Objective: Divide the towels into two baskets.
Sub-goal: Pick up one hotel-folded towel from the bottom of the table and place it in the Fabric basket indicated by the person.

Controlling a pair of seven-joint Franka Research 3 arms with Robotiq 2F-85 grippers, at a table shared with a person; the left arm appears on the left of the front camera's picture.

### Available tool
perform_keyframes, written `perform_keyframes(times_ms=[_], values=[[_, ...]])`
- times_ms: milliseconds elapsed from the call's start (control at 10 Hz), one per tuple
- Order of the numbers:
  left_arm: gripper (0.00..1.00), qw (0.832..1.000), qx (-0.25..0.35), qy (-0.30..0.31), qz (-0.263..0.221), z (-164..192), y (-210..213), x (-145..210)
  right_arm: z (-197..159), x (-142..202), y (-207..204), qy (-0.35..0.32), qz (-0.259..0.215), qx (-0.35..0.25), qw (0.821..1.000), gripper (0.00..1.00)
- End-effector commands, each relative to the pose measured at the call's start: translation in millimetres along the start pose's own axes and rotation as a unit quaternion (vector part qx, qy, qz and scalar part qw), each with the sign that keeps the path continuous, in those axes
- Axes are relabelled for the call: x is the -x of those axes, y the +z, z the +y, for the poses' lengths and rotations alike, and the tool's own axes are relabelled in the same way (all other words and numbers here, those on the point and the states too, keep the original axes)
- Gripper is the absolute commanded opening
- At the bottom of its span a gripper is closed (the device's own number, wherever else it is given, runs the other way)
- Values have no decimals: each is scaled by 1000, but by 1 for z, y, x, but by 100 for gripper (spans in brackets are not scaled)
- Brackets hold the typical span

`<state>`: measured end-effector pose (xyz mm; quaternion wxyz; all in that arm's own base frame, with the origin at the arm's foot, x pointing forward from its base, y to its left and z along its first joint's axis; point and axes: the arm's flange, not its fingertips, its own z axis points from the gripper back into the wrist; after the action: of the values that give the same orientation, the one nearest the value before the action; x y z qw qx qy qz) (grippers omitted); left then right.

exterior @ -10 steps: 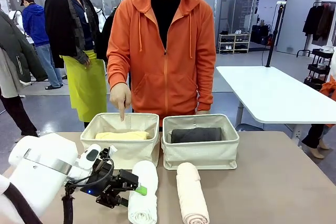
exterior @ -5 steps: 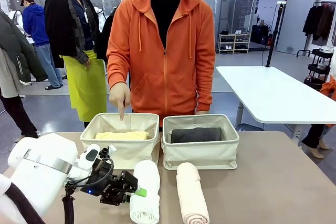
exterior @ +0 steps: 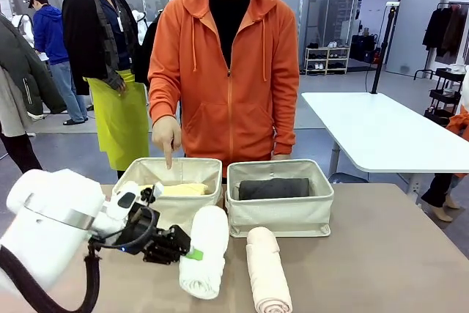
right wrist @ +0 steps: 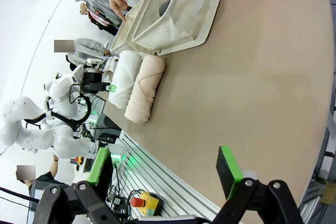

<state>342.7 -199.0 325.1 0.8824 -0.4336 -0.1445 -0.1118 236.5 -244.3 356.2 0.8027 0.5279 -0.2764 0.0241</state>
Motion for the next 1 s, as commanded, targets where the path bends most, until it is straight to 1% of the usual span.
perform_keyframes(times_ms=[0, 100, 200, 300, 400, 500, 600, 700, 800, 900], values=[[25, 998, -9, -66, -2, -21, 70, 31, 3, 0, 2, 3, 2, -1, 1000, 100], [25, 991, -41, -125, 6, -30, 90, 23, 3, 0, 2, 3, 2, -1, 1000, 100], [25, 980, -63, -191, 10, -36, 109, 12, 3, 0, 2, 3, 2, -1, 1000, 100], [25, 961, -88, -261, 22, -40, 127, 4, 3, 0, 2, 3, 2, -1, 1000, 100], [25, 942, -98, -314, 66, -42, 138, 0, 3, 0, 2, 3, 2, -1, 1000, 100], [25, 920, -119, -363, 89, -46, 147, -2, 3, 0, 2, 3, 2, -1, 1000, 100], [25, 891, -113, -420, 131, -47, 154, -4, 3, 0, 2, 3, 2, -1, 1000, 100], [25, 886, -104, -431, 131, -48, 157, -4, 3, 0, 2, 3, 2, -1, 1000, 100], [25, 890, -88, -429, 128, -48, 158, -2, 3, 0, 2, 3, 2, -1, 1000, 100], [25, 896, -126, -404, 138, -53, 148, -29, 3, 0, 2, 3, 2, -1, 1000, 100]])
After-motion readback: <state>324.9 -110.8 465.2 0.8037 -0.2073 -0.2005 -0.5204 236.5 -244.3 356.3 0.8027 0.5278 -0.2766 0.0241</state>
